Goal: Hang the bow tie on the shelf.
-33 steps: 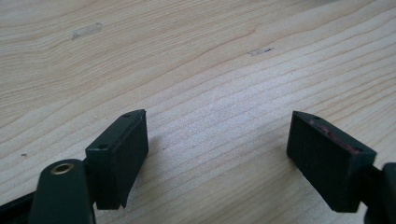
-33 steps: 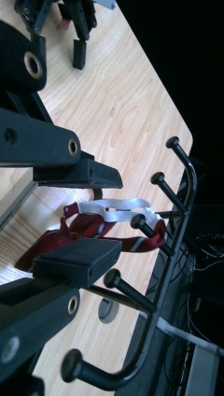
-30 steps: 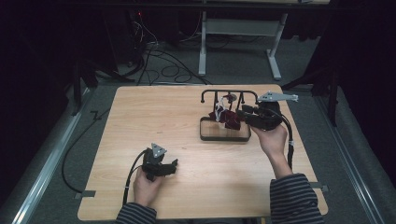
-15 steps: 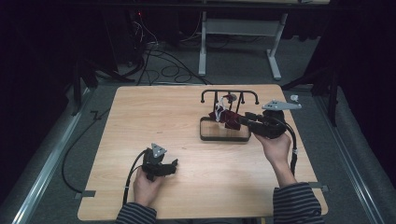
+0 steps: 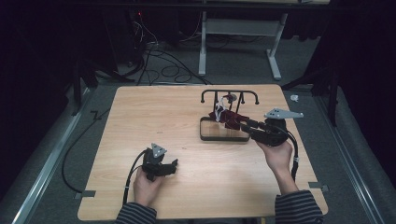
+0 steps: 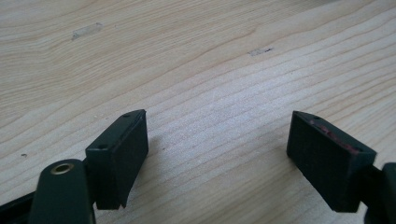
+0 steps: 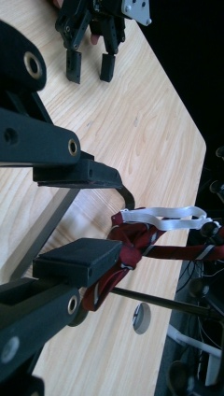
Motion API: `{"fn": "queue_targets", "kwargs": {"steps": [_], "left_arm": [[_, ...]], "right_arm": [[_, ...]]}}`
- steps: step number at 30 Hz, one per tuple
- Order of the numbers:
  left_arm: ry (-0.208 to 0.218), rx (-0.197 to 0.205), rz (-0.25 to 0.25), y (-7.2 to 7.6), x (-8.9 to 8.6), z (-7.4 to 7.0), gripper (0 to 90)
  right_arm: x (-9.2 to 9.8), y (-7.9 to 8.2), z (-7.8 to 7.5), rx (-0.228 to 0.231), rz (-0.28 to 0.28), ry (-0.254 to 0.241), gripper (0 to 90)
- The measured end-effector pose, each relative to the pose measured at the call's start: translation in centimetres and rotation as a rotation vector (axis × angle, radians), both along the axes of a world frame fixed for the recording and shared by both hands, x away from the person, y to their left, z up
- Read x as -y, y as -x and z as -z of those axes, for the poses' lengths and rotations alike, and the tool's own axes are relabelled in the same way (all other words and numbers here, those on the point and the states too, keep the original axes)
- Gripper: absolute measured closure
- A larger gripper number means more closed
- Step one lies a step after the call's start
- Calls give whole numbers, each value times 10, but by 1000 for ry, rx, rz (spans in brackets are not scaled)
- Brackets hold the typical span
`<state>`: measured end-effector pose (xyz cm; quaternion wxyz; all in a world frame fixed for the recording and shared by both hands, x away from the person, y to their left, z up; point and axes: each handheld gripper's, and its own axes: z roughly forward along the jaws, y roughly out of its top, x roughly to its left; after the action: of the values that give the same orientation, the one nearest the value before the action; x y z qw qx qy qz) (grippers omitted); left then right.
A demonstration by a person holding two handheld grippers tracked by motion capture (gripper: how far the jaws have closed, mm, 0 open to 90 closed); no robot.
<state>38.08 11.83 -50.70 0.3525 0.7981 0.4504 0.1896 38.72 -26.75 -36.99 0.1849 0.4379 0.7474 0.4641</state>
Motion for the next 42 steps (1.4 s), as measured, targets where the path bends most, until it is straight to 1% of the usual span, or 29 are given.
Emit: {"fn": "queue_targets", "kwargs": {"steps": [3, 7, 13, 18, 21, 24, 33, 42], "left_arm": [[0, 0, 0, 0, 0, 0, 211], [0, 0, 0, 0, 0, 0, 210], [0, 0, -1, 0, 0, 0, 211], [0, 0, -1, 0, 0, 0, 211], [0, 0, -1, 0, 0, 0, 211], [0, 0, -1, 0, 0, 0, 211], [0, 0, -2, 0, 0, 0, 211], [0, 0, -2, 0, 0, 0, 211]], "right_arm": [[2, 3, 4, -4, 3, -5, 652], [2, 9, 12, -5, 5, 7, 651], [6, 15, 24, -16, 13, -5, 651], [8, 19, 34, -38, 17, -19, 649], [9, 21, 39, -42, 17, -22, 649], [12, 23, 45, -53, 23, -34, 648], [15, 28, 60, -82, 33, -50, 647], [14, 30, 78, -119, 32, -70, 645]]}}
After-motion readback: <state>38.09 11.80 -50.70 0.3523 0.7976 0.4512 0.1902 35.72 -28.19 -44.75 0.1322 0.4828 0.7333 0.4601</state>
